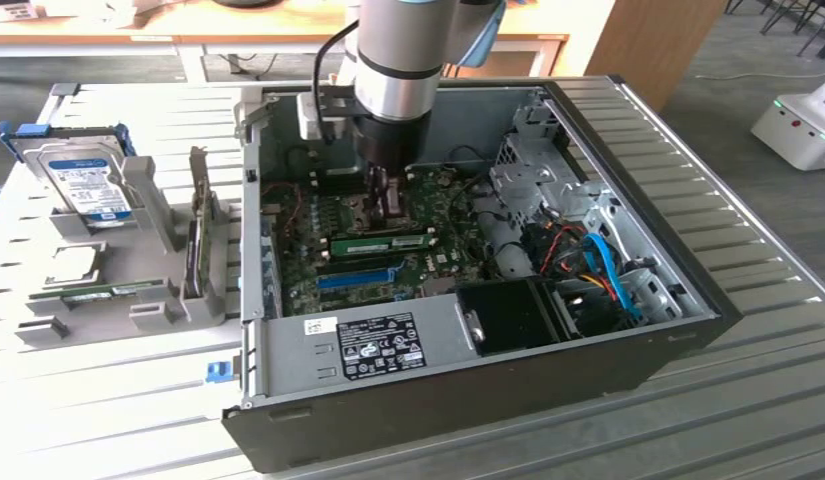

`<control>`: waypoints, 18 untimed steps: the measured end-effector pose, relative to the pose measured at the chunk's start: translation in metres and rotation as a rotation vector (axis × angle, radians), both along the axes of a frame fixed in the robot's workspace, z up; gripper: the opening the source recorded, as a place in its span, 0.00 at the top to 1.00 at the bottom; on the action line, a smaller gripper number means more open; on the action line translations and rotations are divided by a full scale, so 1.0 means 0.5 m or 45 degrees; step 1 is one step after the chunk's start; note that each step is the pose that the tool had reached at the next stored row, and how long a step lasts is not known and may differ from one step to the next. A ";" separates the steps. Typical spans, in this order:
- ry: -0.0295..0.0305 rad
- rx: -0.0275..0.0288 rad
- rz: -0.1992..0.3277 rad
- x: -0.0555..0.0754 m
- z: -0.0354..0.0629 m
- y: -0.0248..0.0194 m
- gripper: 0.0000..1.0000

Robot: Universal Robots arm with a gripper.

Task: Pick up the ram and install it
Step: 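Press down the ram until it locks into place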

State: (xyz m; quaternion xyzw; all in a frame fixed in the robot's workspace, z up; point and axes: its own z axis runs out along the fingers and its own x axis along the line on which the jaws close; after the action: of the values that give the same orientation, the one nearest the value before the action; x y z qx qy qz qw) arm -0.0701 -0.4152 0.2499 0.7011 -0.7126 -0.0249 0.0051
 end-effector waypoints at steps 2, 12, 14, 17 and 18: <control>0.0000 -0.0008 0.000 -0.006 0.000 0.0000 0.89; 0.0000 -0.0009 0.000 -0.023 0.000 0.0001 0.89; 0.0000 -0.0009 0.000 -0.023 0.000 0.0000 0.89; 0.0000 -0.0009 0.000 -0.023 0.000 0.0000 0.89; 0.0000 -0.0010 0.000 -0.023 0.000 0.0000 0.89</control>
State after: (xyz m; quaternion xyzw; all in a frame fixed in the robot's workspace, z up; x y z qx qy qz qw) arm -0.0815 -0.4152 0.2499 0.7011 -0.7126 -0.0247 0.0053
